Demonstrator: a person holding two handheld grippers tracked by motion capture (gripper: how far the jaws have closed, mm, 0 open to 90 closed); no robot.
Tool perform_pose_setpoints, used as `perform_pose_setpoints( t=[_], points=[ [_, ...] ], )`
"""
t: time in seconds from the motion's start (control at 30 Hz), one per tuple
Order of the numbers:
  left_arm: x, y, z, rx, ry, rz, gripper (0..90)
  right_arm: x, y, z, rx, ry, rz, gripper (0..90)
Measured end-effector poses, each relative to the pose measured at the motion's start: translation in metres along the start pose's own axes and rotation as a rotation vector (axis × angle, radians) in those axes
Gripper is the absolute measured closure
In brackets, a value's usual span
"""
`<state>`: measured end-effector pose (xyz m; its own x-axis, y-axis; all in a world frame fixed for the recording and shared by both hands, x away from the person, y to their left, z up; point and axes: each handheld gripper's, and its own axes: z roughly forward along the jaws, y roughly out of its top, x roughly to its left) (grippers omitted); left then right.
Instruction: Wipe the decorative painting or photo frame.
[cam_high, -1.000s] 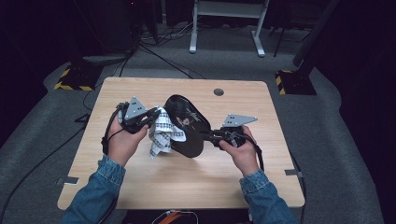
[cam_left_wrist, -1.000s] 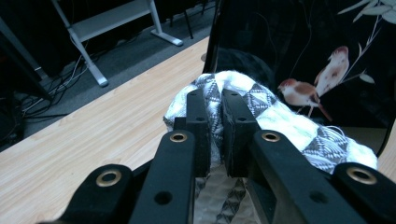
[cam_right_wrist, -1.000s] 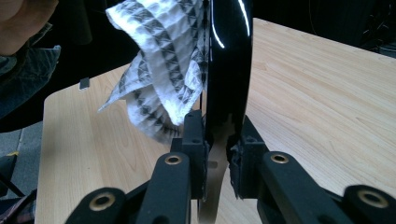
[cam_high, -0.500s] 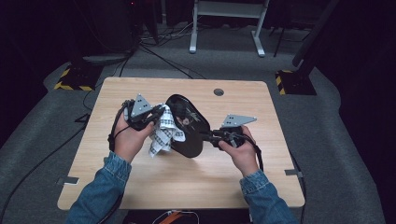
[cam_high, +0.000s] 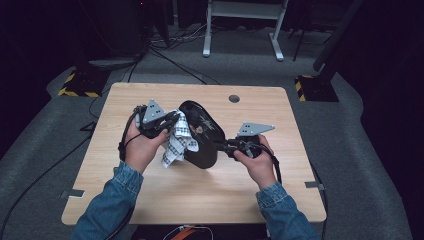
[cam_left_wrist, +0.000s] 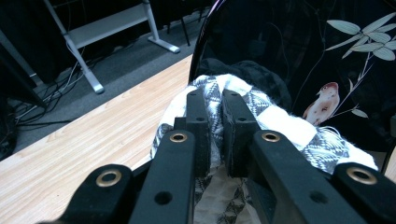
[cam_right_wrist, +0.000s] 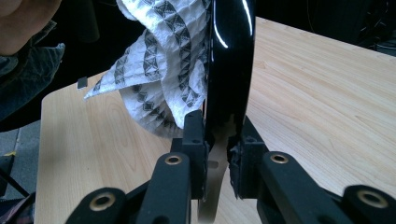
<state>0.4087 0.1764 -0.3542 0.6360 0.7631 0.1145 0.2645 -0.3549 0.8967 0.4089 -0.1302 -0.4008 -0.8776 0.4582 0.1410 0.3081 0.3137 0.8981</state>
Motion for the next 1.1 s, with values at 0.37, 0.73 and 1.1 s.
perform_pose_setpoints(
  t=[0.37, 0.73, 1.1],
  points=[
    [-0.006, 0.012, -0.003, -0.026, -0.004, 0.019, 83.1, 0.001, 0.001, 0.0, 0.007, -0.005, 0.008, 79.2],
    [-0.015, 0.029, -0.005, -0.056, 0.003, 0.056, 83.2, 0.003, 0.001, 0.0, 0.016, -0.01, 0.007, 79.2],
    [-0.028, 0.042, -0.004, -0.059, -0.003, 0.114, 83.1, 0.003, 0.001, 0.0, 0.022, -0.011, 0.01, 79.2]
  ],
)
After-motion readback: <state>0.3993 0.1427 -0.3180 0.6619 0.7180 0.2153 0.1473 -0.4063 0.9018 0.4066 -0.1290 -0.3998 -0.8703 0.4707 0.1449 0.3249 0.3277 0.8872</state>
